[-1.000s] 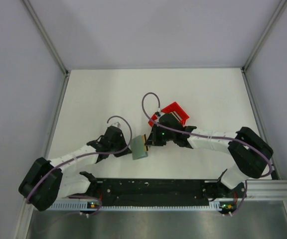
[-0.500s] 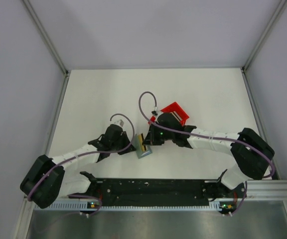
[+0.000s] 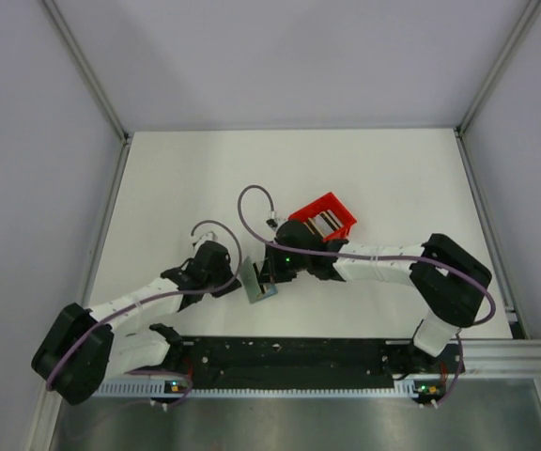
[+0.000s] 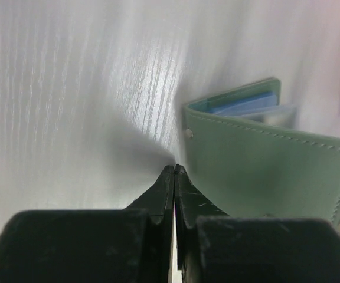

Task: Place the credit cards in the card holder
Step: Turn over the card slot in the card holder.

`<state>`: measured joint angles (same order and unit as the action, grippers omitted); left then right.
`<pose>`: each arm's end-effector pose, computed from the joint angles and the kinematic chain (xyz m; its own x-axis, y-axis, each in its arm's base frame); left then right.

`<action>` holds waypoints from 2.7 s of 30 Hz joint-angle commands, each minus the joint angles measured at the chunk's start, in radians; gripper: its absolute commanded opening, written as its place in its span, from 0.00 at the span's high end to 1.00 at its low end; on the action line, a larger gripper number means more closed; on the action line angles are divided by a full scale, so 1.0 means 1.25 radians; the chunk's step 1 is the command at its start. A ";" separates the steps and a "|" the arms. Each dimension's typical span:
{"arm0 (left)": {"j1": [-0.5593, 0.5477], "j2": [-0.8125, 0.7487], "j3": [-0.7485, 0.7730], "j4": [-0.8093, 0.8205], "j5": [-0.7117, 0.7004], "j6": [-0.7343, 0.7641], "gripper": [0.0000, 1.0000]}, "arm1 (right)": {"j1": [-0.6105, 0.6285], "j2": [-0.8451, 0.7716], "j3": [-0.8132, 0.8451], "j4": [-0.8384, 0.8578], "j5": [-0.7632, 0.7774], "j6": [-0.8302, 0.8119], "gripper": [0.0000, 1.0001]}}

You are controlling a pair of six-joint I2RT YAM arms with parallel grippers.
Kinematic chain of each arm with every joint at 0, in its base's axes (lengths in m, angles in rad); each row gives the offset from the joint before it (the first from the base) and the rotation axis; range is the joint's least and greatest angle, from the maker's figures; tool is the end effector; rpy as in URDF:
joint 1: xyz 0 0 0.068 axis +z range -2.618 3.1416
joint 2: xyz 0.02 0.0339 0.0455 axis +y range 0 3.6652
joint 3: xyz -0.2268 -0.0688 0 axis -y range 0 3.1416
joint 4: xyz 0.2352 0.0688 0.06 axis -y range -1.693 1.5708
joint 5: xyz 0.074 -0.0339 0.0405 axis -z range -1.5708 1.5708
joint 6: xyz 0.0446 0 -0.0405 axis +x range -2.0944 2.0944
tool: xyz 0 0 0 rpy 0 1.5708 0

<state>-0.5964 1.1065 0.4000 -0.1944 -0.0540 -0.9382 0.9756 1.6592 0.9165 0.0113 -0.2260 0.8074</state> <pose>0.1750 -0.1159 0.1163 -0.8134 -0.4212 -0.4012 -0.2079 0.8547 -0.4757 0.1831 0.2882 0.1461 -0.9095 -0.0874 -0.4064 -0.3520 0.6819 0.6412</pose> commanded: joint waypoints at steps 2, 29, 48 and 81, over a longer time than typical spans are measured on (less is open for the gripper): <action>0.001 0.005 -0.024 -0.016 -0.032 -0.040 1.00 | 0.040 0.002 0.065 0.049 0.003 -0.023 1.00; 0.008 0.054 0.013 0.026 0.010 0.022 1.00 | 0.065 0.139 0.165 -0.151 0.170 -0.044 1.00; 0.034 -0.285 0.049 -0.202 -0.087 -0.029 0.31 | 0.079 0.186 0.218 -0.226 0.237 -0.061 1.00; 0.032 -0.191 0.005 -0.103 -0.015 0.090 1.00 | -0.034 -0.079 0.050 -0.102 0.213 -0.057 1.00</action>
<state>-0.5587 0.8612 0.4118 -0.3706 -0.0830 -0.8619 0.9840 1.6173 1.0225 -0.1570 0.0154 0.7361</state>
